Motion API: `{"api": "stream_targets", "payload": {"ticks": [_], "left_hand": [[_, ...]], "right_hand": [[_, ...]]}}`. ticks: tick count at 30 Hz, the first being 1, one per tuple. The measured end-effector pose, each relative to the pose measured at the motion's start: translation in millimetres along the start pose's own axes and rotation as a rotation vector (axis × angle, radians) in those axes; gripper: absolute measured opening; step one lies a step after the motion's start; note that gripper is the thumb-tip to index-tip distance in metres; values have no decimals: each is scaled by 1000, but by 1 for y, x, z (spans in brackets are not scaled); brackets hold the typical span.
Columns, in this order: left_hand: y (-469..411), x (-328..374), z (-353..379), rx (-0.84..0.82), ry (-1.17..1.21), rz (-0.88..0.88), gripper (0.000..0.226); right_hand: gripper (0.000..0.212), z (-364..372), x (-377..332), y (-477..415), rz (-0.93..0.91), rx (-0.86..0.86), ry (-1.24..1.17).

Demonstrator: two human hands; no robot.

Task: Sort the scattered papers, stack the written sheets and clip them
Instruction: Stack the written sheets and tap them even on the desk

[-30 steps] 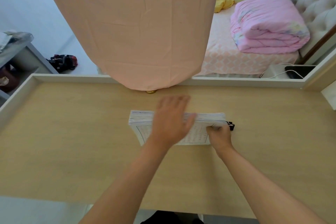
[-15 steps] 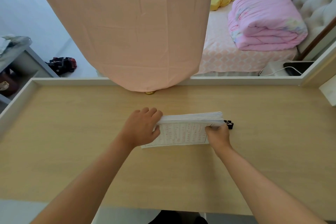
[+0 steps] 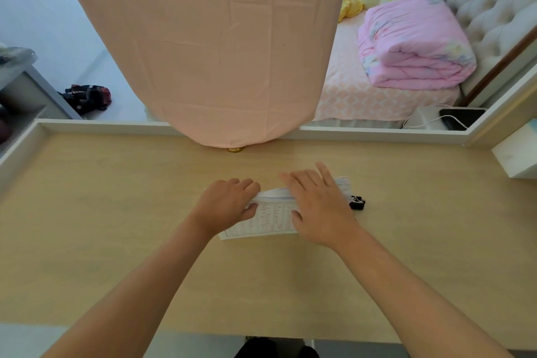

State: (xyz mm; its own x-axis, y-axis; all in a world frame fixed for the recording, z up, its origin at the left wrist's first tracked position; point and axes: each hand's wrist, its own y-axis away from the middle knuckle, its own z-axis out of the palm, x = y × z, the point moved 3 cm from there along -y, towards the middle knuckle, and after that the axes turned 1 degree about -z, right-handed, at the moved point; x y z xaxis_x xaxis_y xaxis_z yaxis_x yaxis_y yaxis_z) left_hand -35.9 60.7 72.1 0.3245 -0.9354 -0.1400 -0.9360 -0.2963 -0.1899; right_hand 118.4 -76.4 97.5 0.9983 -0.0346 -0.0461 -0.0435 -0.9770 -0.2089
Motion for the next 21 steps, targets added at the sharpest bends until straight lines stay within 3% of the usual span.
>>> {"api": "stream_targets", "payload": {"ticks": [1, 3, 6, 12, 14, 16, 18, 19, 21], "left_hand": [[0, 0, 1, -5, -4, 8, 26], [0, 0, 1, -12, -15, 14, 26], [-5, 4, -2, -14, -31, -20, 22], [-21, 26, -2, -21, -6, -61, 26], [-22, 24, -1, -20, 6, -35, 26], [-22, 22, 1, -25, 16, -10, 26], [-22, 21, 2, -29, 23, 3, 25], [-22, 21, 3, -31, 24, 5, 25], [-23, 21, 2, -29, 30, 7, 25]], "right_hand": [[59, 4, 2, -7, 27, -144, 76], [35, 8, 14, -16, 89, -270, 98], [21, 12, 23, -19, 61, -274, 61], [24, 15, 24, -18, -9, -221, 71], [38, 11, 34, -15, -18, -228, -110], [40, -4, 55, -9, 172, -127, -568], [30, -6, 99, 6, 503, 180, -868], [32, 3, 122, 15, 667, 254, -822], [41, 32, 158, 32, 845, 58, -596]]}}
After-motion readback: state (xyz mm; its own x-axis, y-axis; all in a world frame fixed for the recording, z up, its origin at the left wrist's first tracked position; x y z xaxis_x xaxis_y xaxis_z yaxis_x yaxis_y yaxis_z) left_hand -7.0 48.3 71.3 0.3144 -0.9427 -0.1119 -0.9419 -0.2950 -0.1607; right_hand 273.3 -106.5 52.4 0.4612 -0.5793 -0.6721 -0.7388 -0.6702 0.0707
